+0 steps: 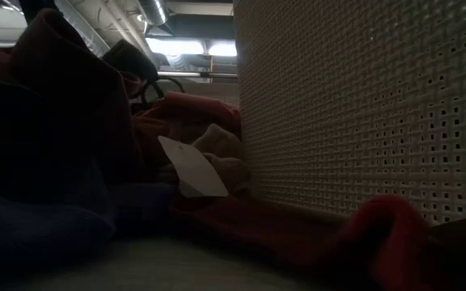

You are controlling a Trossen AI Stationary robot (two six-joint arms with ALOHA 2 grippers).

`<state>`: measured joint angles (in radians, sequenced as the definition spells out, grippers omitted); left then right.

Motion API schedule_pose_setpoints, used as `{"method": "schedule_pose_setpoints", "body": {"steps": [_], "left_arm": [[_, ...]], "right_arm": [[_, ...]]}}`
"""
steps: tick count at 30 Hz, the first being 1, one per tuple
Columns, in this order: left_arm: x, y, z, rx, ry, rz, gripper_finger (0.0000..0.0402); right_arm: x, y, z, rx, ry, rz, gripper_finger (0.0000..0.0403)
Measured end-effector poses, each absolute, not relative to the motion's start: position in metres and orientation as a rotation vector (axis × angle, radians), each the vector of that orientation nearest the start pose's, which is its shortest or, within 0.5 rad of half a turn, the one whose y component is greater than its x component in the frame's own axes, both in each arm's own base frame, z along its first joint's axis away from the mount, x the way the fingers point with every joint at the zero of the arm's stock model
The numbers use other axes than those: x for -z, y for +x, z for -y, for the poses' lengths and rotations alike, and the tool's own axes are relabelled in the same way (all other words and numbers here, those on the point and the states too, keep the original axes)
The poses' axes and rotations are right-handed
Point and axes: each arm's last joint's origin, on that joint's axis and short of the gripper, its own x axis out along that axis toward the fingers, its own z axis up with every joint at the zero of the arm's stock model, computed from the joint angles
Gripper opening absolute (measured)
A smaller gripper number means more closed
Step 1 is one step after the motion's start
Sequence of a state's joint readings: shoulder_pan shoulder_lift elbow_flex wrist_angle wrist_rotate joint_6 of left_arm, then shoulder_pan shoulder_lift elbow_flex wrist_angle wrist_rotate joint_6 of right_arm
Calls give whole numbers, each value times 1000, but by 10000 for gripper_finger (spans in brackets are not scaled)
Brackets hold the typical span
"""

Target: Sort clothes

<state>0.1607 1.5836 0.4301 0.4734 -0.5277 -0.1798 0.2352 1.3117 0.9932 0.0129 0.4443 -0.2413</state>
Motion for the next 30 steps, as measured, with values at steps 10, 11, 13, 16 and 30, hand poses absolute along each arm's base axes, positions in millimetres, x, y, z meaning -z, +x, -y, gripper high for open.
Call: {"method": "schedule_pose_setpoints", "body": {"steps": [10, 11, 13, 16, 30], "left_arm": [[-103, 243, -64, -715, -46, -655, 185], [-101, 242, -63, -688, -25, -681, 185], [-99, 242, -62, -662, -2, -706, 185], [-97, 242, -65, -660, -11, -709, 185], [-99, 243, -59, -514, 67, -756, 12]], "right_arm": [[-311, 288, -56, 172, -340, -312, 280], [-311, 288, -56, 172, -340, -313, 280], [-311, 288, -56, 172, -341, -315, 280], [-310, 288, -56, 171, -344, -323, 280], [-309, 287, -54, 230, -349, -342, 280]]}}
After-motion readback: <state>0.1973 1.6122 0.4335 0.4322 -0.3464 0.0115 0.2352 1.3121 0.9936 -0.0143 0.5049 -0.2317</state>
